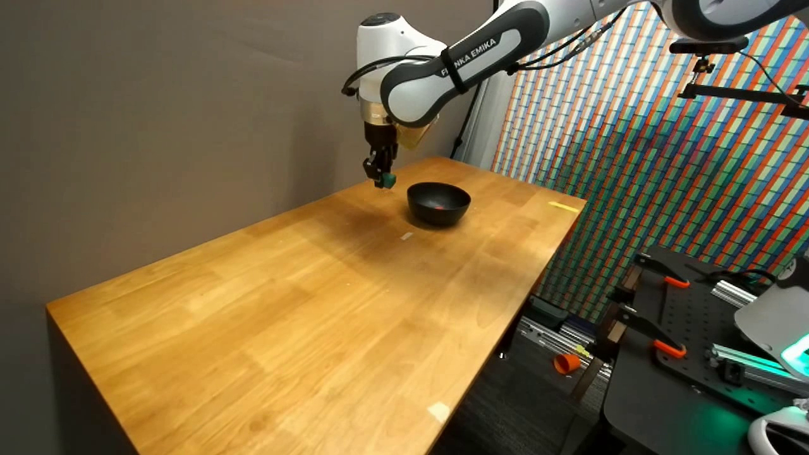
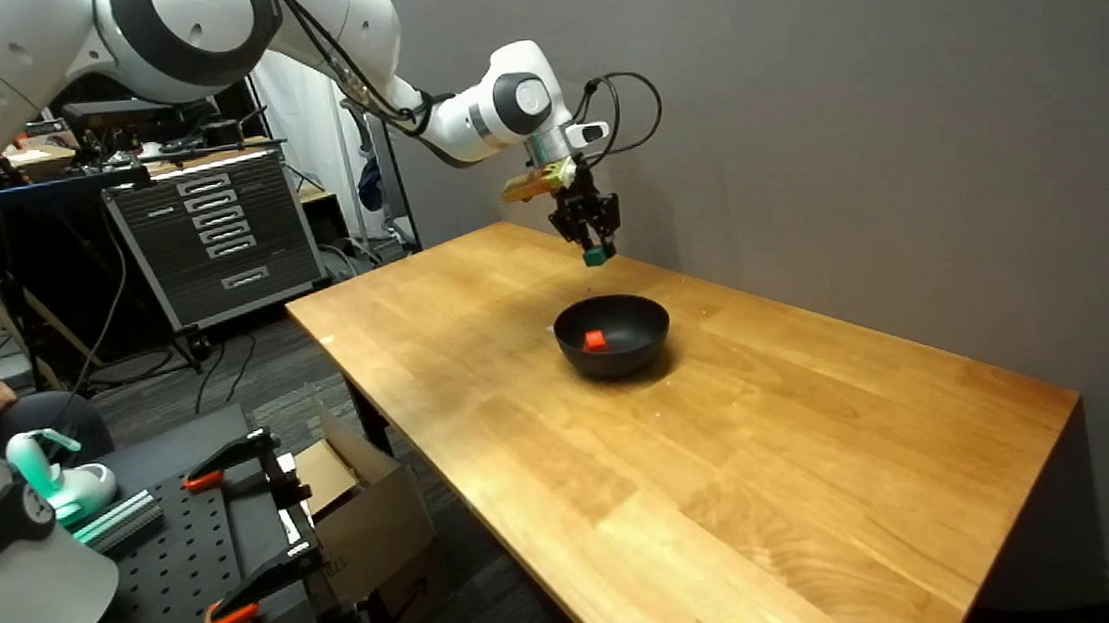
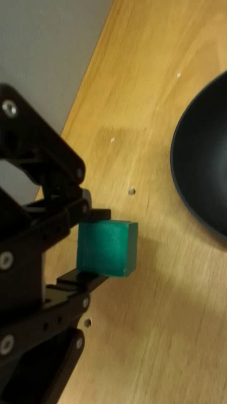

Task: Put the orange and green blocks in the bowl

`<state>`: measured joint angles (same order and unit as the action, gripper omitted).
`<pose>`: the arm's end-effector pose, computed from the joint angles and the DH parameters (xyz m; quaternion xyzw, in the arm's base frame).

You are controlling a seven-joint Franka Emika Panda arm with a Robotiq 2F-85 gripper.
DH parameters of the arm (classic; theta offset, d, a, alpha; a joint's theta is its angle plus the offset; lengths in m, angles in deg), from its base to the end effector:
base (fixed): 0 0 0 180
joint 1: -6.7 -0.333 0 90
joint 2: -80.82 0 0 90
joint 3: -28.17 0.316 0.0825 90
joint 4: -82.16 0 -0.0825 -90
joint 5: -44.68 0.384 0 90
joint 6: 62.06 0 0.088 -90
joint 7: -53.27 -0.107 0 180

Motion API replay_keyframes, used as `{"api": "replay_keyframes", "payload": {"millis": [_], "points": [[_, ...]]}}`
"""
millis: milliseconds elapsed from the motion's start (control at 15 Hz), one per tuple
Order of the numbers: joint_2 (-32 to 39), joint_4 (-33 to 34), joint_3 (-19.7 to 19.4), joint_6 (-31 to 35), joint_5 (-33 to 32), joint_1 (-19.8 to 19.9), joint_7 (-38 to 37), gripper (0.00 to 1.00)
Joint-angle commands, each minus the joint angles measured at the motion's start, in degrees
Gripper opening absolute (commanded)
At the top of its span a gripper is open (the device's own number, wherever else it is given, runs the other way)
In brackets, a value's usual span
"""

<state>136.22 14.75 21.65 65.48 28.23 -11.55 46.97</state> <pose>0.7524 0.1741 0.2112 0.9737 0.1545 0.0673 0.1536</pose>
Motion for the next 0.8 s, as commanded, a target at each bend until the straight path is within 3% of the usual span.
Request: {"api": "replay_keyframes", "payload": {"millis": [0,200,533,600,667,733], "points": [[-6.3,-5.82,-3.27,-1.82,-2.68,-0.06,-7.17,0.18],[-9.67,-8.64,-4.16,-5.32,-2.63,0.67,-10.39,0.18],[-14.44,-13.24,-1.71,-11.49,0.12,4.77,-9.82,0.18],[-15.21,-14.11,-1.11,-11.92,0.79,5.67,-9.41,0.3],[-15.76,-14.7,-0.63,-12.14,1.24,6.44,-8.83,0.64],[-16.3,-15.52,-0.11,-11.31,1.58,7.25,-8.5,0.65]]}}
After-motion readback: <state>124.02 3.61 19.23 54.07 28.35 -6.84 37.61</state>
